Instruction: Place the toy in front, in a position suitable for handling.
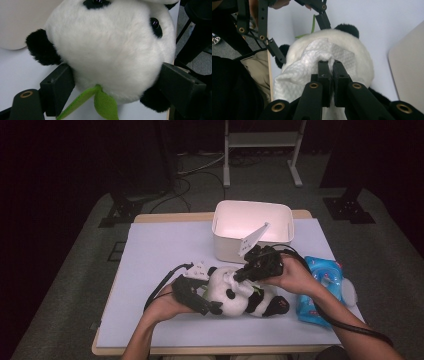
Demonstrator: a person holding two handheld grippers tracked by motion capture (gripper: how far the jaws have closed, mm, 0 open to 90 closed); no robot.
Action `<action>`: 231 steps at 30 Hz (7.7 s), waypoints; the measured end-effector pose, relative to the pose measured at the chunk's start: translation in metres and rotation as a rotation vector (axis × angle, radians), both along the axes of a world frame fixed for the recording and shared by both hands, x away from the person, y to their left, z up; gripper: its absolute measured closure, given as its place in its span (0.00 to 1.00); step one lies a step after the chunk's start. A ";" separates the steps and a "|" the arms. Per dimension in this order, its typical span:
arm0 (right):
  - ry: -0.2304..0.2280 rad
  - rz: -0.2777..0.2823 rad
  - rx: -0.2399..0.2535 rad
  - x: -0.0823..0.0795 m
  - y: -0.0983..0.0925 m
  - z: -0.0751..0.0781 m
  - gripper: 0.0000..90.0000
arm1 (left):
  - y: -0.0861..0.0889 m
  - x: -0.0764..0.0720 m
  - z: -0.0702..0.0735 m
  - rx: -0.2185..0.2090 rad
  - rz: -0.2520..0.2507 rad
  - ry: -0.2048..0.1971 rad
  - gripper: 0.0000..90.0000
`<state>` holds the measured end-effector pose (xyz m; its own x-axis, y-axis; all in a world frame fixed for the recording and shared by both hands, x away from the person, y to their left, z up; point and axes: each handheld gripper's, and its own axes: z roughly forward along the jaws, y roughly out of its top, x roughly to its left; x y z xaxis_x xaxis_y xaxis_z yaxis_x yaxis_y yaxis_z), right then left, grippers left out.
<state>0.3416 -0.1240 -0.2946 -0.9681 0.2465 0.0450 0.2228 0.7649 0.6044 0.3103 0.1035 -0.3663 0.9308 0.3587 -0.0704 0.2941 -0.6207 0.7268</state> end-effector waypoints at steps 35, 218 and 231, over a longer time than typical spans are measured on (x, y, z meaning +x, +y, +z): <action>0.030 -0.074 -0.094 0.046 0.015 -0.008 0.96 | -0.002 -0.002 0.003 -0.015 -0.019 -0.012 0.17; 0.090 -0.213 -0.026 0.015 -0.085 -0.058 0.95 | 0.004 0.005 -0.011 0.045 -0.001 0.060 0.17; 0.077 -0.237 -0.027 0.025 -0.083 -0.056 0.95 | 0.003 0.004 -0.011 0.059 0.001 0.049 0.20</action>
<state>0.3666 -0.2070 -0.3508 -0.8772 0.4681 0.1065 0.4421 0.7013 0.5593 0.3147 0.1069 -0.3773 0.9266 0.3640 -0.0943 0.3285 -0.6617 0.6739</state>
